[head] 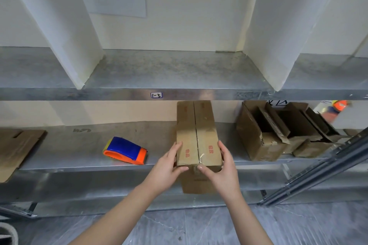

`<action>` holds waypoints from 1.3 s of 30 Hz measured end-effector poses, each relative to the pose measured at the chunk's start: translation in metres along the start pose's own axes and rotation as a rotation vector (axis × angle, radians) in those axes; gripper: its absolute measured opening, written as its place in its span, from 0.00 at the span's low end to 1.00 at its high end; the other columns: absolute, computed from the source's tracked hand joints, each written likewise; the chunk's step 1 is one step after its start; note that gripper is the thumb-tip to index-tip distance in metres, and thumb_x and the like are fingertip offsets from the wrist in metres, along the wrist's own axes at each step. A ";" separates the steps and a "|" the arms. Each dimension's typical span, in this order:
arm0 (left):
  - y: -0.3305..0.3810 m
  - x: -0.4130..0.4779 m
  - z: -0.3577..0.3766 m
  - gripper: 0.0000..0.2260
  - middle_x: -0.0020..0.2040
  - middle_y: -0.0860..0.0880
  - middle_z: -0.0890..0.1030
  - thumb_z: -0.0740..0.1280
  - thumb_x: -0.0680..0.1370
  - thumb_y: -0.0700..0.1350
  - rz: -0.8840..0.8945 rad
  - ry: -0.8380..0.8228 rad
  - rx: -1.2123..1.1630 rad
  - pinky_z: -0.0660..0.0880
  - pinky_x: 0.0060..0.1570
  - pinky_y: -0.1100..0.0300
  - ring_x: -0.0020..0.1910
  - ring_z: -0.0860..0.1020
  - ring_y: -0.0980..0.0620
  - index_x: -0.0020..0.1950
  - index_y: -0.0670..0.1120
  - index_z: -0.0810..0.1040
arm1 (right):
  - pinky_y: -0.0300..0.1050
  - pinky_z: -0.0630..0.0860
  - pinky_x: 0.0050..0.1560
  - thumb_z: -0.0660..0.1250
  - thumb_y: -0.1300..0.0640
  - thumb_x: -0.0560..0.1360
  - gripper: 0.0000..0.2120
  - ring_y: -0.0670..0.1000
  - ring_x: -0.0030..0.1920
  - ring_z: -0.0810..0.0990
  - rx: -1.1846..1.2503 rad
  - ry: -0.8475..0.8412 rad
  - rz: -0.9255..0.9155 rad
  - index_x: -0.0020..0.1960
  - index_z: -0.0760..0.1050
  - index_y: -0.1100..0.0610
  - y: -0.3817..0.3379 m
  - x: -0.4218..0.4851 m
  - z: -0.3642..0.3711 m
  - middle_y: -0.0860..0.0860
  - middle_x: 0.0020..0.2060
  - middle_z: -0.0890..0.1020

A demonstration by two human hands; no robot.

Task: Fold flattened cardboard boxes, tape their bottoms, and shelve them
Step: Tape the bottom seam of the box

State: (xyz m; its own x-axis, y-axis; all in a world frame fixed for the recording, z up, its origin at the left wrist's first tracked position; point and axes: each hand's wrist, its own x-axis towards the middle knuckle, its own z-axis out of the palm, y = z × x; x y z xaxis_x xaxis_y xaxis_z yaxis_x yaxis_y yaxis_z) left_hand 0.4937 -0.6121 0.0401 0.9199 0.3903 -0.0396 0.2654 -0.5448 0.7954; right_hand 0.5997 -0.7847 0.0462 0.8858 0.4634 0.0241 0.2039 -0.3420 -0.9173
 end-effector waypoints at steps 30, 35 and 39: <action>-0.033 0.011 -0.005 0.36 0.79 0.52 0.49 0.69 0.77 0.49 -0.051 -0.103 0.208 0.55 0.75 0.56 0.77 0.54 0.52 0.79 0.49 0.51 | 0.41 0.72 0.62 0.80 0.52 0.64 0.43 0.44 0.64 0.71 -0.022 -0.145 0.119 0.72 0.60 0.49 0.028 0.009 0.032 0.45 0.66 0.70; -0.036 -0.007 -0.001 0.36 0.79 0.56 0.42 0.68 0.77 0.52 0.132 -0.084 0.369 0.53 0.76 0.54 0.78 0.44 0.55 0.79 0.54 0.50 | 0.29 0.64 0.62 0.78 0.45 0.66 0.43 0.38 0.66 0.65 -0.137 -0.156 0.007 0.73 0.58 0.46 0.036 -0.014 0.028 0.41 0.68 0.64; -0.037 -0.011 0.002 0.38 0.78 0.59 0.37 0.67 0.76 0.57 0.123 -0.098 0.448 0.52 0.74 0.50 0.77 0.37 0.55 0.78 0.57 0.47 | 0.36 0.65 0.68 0.75 0.39 0.67 0.42 0.41 0.69 0.63 -0.243 -0.190 -0.062 0.74 0.57 0.43 0.040 -0.019 0.027 0.42 0.71 0.60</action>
State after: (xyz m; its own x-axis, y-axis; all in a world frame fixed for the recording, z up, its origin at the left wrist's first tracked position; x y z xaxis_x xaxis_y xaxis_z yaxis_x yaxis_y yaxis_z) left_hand 0.4739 -0.5976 0.0099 0.9694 0.2429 -0.0352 0.2315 -0.8575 0.4595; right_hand 0.5800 -0.7856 -0.0017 0.7795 0.6262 -0.0189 0.3690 -0.4833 -0.7939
